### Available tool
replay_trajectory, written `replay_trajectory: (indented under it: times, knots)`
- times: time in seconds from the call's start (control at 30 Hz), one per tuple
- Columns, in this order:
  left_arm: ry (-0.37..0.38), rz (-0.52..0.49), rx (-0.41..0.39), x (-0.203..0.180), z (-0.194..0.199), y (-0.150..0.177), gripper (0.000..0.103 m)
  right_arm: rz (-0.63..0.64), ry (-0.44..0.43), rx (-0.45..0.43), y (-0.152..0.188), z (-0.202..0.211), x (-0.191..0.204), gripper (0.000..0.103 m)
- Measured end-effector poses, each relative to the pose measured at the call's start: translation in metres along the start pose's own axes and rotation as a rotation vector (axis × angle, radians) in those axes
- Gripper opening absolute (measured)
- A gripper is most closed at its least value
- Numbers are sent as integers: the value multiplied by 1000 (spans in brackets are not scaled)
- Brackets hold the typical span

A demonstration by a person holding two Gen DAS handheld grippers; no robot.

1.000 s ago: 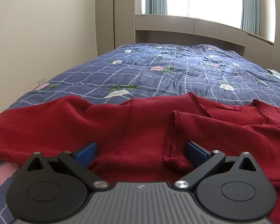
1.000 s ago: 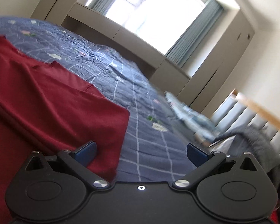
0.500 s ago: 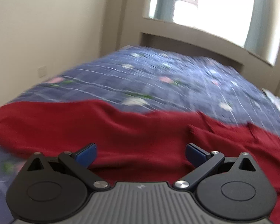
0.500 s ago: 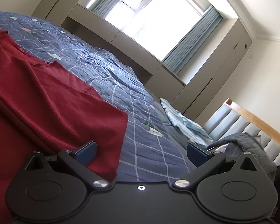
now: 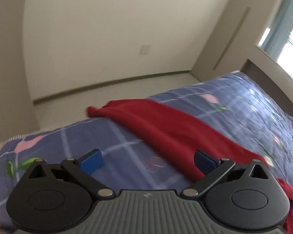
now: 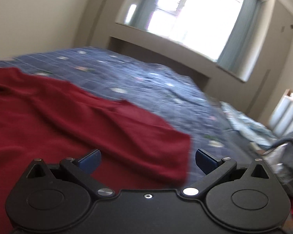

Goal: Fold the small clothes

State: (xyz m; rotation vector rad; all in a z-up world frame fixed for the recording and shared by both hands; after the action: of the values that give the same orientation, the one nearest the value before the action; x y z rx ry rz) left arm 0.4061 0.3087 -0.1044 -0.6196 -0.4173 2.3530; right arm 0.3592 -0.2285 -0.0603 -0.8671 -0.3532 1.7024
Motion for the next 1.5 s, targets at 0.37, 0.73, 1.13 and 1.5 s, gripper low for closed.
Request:
replay_trajectory:
  times: [0.37, 0.73, 1.13, 1.5]
  knots:
    - [-3, 167, 1, 28, -22, -41, 95, 42, -138, 41, 12, -1, 68, 102]
    - [26, 287, -55, 40, -32, -61, 1, 8, -169, 43, 17, -5, 64, 103]
    - [101, 145, -220, -10, 9, -67, 0, -21, -203, 34, 20, -5, 57, 102]
    - [391, -378, -422, -185, 95, -9, 0, -92, -244, 16, 20, -2, 43, 102]
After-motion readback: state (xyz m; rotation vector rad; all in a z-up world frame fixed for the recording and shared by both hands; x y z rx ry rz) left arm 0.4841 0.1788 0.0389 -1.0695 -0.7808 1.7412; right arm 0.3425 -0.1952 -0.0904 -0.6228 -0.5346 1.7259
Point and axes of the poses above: each gripper's, at about its wrist camera, not at the fingertips, and z roughly against the way its jaws point, x to its left, y to its underside, the point moved 5 cm from there along -z, roughly the way its jaws point, and after that the axes turned 14 degrees about x, right-handed, at the moved point
